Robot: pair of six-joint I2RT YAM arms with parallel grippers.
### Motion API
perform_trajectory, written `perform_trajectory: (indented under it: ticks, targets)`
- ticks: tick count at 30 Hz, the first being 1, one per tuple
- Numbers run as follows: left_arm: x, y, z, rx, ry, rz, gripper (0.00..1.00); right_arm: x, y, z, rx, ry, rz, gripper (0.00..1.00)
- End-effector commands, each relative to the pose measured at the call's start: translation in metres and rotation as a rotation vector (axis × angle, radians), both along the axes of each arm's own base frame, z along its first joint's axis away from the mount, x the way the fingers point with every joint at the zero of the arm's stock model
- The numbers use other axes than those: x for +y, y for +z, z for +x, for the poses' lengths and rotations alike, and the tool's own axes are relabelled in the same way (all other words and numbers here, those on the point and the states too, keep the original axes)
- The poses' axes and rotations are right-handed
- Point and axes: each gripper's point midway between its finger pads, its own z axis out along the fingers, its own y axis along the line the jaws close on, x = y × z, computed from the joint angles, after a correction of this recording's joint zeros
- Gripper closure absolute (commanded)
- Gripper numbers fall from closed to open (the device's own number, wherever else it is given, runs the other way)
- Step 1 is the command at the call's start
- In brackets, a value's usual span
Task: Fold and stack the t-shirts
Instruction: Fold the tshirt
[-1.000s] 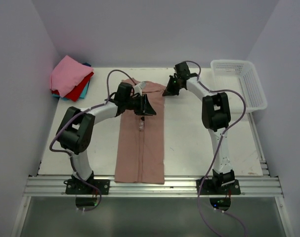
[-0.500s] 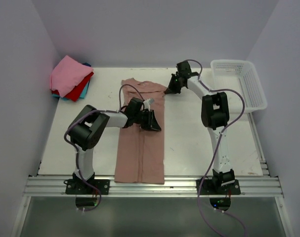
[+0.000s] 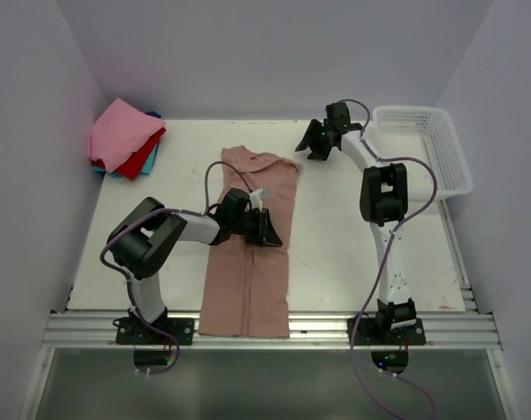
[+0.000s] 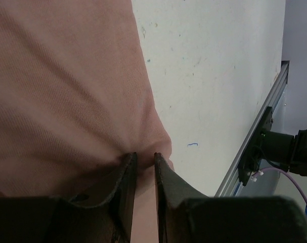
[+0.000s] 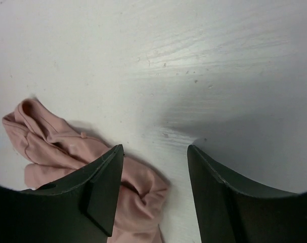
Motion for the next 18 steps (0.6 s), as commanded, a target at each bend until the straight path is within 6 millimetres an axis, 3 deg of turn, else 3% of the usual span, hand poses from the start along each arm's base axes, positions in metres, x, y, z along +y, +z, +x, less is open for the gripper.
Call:
perform_trajectory:
  ticks: [1, 4, 6, 7, 8, 9, 10, 11, 12, 13, 18]
  targets:
    - [0.014, -0.015, -0.021, 0.032, 0.013, 0.065, 0.76, 0.0, -0.013, 0.006, 0.02, -0.018, 0.024, 0.42]
    - [0.016, -0.018, -0.022, 0.033, 0.017, 0.071, 0.76, 0.005, -0.026, -0.004, 0.064, -0.019, 0.077, 0.44]
    - [0.016, -0.021, -0.023, 0.041, 0.014, 0.073, 0.76, 0.008, -0.013, -0.008, 0.04, -0.006, 0.103, 0.46]
    - [0.016, -0.022, -0.023, 0.043, 0.017, 0.074, 0.76, 0.006, -0.028, -0.024, 0.084, -0.009, 0.092, 0.46]
    - [0.016, -0.022, -0.023, 0.045, 0.016, 0.07, 0.76, 0.004, -0.024, -0.026, 0.063, -0.011, 0.086, 0.47]
    - [0.016, -0.023, -0.024, 0.048, 0.015, 0.068, 0.76, 0.001, 0.0, -0.027, 0.02, -0.022, 0.075, 0.48]
    - [0.015, -0.022, -0.023, 0.048, 0.015, 0.066, 0.76, -0.006, -0.01, -0.042, 0.049, -0.025, 0.046, 0.48]
    - [0.016, -0.023, -0.023, 0.05, 0.017, 0.067, 0.76, -0.009, -0.002, -0.048, 0.044, -0.029, 0.028, 0.49]
    - [0.015, -0.022, -0.023, 0.046, 0.014, 0.066, 0.76, -0.019, 0.019, -0.048, 0.002, -0.061, -0.008, 0.49]
    - [0.015, -0.022, -0.022, 0.044, 0.016, 0.067, 0.76, -0.025, 0.011, -0.064, 0.028, -0.068, -0.032, 0.49]
    - [0.014, -0.025, -0.023, 0.056, 0.012, 0.064, 0.76, -0.034, 0.025, -0.077, -0.008, -0.101, -0.049, 0.53]
